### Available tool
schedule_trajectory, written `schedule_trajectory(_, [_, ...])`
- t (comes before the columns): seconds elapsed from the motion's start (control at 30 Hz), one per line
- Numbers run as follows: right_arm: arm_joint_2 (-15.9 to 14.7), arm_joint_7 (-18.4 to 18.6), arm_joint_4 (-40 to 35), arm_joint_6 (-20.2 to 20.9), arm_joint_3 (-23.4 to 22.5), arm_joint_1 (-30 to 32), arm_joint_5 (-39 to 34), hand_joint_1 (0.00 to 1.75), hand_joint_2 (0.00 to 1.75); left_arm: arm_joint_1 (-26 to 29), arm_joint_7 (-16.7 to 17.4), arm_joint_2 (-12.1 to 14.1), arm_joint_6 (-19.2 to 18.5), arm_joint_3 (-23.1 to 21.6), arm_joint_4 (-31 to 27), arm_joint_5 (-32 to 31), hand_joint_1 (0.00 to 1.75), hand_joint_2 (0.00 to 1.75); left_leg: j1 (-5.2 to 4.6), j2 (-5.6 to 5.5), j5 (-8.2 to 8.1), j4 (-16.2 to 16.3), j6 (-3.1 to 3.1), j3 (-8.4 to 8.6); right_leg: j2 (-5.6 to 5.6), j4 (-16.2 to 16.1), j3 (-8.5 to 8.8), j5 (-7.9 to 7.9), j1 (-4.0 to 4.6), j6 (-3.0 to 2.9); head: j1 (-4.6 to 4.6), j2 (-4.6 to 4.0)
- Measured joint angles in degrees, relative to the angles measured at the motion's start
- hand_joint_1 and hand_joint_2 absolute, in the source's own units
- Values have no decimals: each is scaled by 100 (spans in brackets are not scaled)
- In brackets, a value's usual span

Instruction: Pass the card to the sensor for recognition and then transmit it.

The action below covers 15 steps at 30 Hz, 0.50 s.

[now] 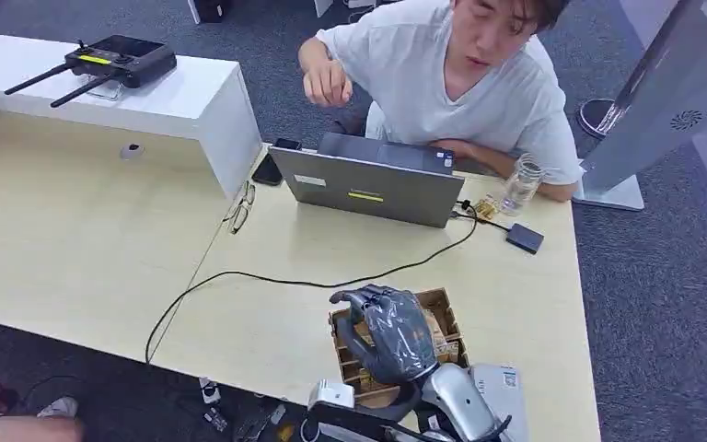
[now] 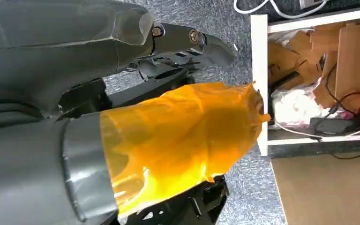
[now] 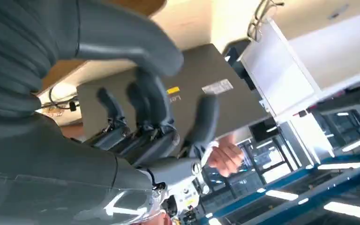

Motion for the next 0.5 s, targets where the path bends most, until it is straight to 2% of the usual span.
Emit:
schedule_trajectory(0.17, [-170, 2, -275, 33, -44, 106, 2, 0, 175, 141, 81, 196, -247, -7, 0, -116, 0, 0, 2, 5, 0, 0, 0, 2, 8, 0, -3, 0, 0, -1, -4, 0])
schedule_trajectory(0.5, [-461, 236, -45, -160, -105, 306, 669, 0, 175, 255, 151, 321, -253, -107, 0, -164, 0, 0, 1, 4, 0, -1, 0, 0, 6, 0, -2, 0, 0, -1, 0, 0])
